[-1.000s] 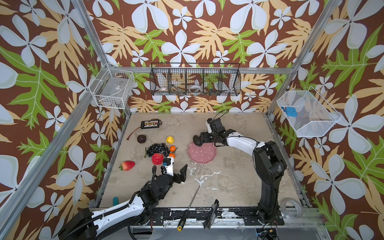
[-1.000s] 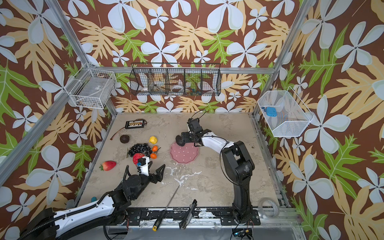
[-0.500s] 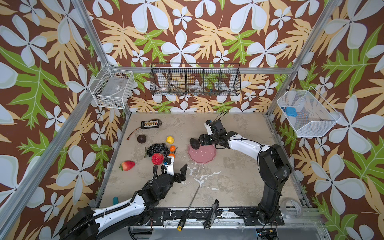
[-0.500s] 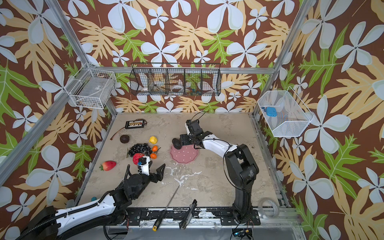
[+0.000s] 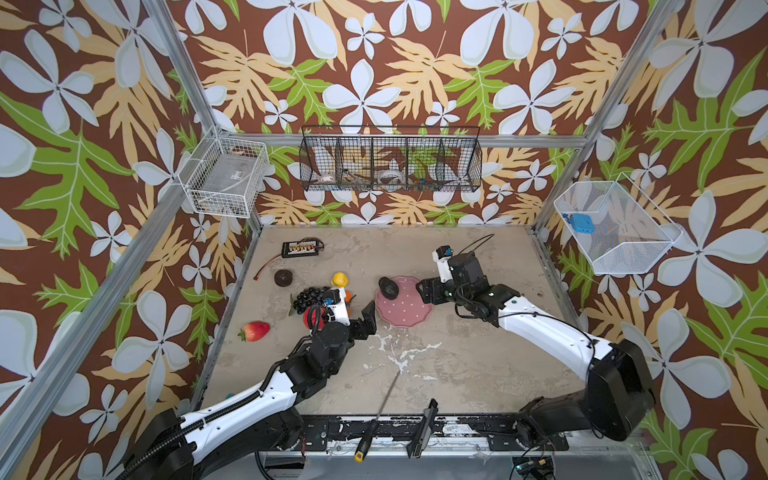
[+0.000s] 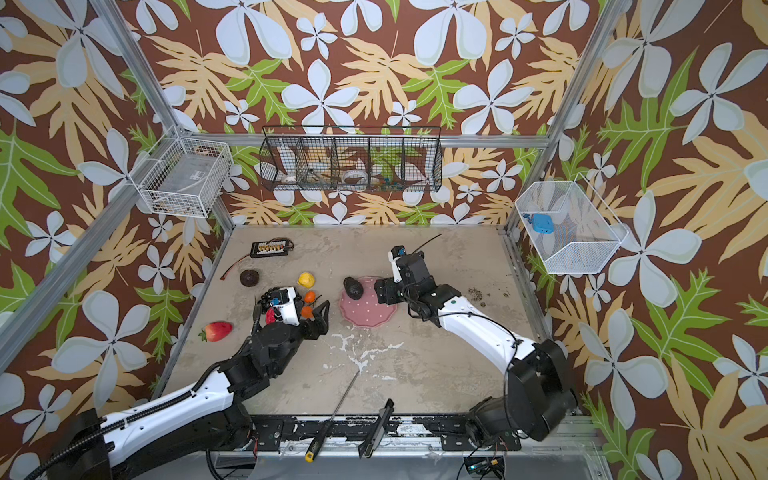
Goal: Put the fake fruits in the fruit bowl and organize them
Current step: 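Open and withdraw the right gripper while the left gripper reaches for the yellow pear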
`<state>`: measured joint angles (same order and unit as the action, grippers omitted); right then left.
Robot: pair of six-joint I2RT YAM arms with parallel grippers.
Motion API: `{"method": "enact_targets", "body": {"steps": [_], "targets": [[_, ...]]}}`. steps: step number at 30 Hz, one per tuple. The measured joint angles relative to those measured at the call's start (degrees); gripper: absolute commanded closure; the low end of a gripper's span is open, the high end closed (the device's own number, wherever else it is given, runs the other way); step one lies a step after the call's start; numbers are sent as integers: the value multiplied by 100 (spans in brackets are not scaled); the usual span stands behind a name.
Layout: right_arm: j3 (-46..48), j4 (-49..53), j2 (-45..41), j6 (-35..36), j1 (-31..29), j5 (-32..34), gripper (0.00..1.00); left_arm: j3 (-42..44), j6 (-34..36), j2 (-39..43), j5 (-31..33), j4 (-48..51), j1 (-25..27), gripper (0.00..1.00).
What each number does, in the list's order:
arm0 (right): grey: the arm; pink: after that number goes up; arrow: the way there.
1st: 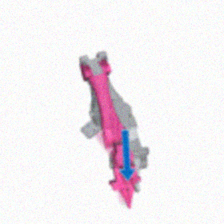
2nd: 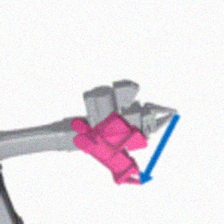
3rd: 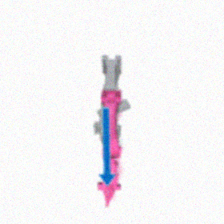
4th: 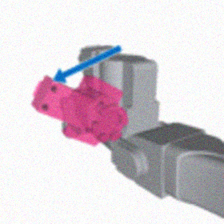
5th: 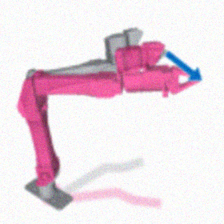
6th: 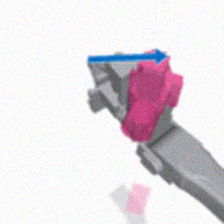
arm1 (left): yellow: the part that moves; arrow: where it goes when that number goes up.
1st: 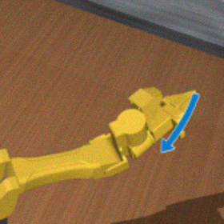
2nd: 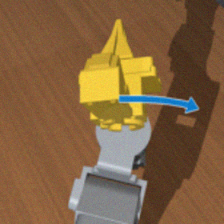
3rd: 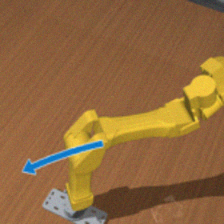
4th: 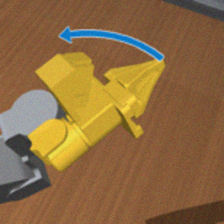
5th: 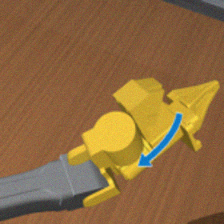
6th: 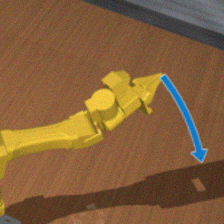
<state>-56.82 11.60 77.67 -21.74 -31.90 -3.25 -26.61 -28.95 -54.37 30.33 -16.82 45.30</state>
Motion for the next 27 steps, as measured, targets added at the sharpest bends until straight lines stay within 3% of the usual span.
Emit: {"method": "enact_targets", "body": {"steps": [6,12,19,27], "targets": [[970,144,-1694,-140,0,179,17,-1556,-90,-1580,-37,1038,-494,11],[1545,389,-2839,-208,2,219,17,-2522,0,-2702,-227,1902,-1196,15],[1978,649,-3447,-251,0,155,17,-3541,57,-4068,-984,2435,-2297,16],[2253,769,-3733,-354,0,20,17,-4345,-352,-4859,-1541,2769,-2476,7]]}}
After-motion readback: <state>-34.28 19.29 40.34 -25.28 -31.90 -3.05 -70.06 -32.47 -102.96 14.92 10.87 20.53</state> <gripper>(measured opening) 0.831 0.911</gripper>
